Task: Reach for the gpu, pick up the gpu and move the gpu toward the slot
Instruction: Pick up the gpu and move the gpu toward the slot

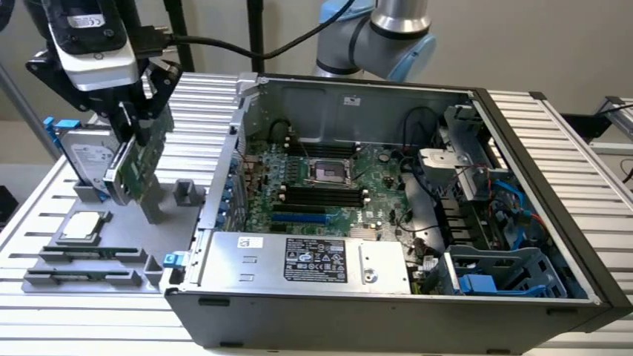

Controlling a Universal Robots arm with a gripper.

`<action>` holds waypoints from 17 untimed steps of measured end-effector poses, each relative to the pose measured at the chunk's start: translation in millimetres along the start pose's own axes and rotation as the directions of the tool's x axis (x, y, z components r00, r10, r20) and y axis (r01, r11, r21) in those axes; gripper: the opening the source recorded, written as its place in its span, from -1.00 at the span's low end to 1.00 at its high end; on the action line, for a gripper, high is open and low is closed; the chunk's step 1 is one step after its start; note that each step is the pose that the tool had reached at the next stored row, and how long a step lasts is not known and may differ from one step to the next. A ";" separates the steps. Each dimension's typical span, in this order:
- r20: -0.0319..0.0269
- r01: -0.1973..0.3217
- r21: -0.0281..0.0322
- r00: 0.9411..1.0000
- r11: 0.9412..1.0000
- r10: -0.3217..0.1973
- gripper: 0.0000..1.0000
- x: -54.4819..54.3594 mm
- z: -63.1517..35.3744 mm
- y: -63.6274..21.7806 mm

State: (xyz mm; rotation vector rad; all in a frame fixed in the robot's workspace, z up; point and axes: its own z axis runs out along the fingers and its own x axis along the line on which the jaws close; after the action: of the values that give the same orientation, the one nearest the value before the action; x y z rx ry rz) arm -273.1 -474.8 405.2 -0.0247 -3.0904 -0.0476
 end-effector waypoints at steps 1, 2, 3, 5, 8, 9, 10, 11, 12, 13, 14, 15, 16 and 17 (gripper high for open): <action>0.000 0.000 0.000 1.000 1.000 0.000 -0.47 -2.6 -4.6 0.2; -0.001 0.000 0.000 1.000 1.000 0.000 -0.47 -5.7 -9.6 0.4; -0.001 0.000 0.000 1.000 1.000 0.000 -0.47 -9.2 -14.3 0.6; -0.002 0.000 0.000 1.000 1.000 0.000 -0.47 -17.5 -23.8 1.0; -0.004 0.000 -0.001 1.000 1.000 0.000 -0.47 -30.3 -37.2 1.3; -0.004 0.000 -0.002 1.000 1.000 0.000 -0.47 -35.0 -40.5 1.4; -0.004 0.000 -0.003 1.000 1.000 0.000 -0.47 -39.4 -42.2 1.4; -0.004 0.000 -0.004 1.000 1.000 0.000 -0.47 -43.8 -43.4 1.3; -0.004 0.000 -0.006 1.000 1.000 0.000 -0.47 -48.5 -44.2 1.2; -0.005 0.000 -0.008 1.000 1.000 0.000 -0.47 -53.0 -44.7 1.2; -0.005 0.000 -0.010 1.000 1.000 0.000 -0.47 -57.4 -45.1 1.1; -0.005 0.000 -0.013 1.000 1.000 -0.001 -0.47 -61.9 -45.3 1.1; -0.005 0.001 -0.015 1.000 1.000 -0.001 -0.47 -66.4 -45.6 1.1; -0.005 0.001 -0.017 1.000 1.000 -0.001 -0.47 -71.2 -45.8 1.1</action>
State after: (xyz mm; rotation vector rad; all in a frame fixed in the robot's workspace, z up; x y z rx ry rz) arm -199.7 -476.1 447.4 -0.0239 -3.0854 -0.0732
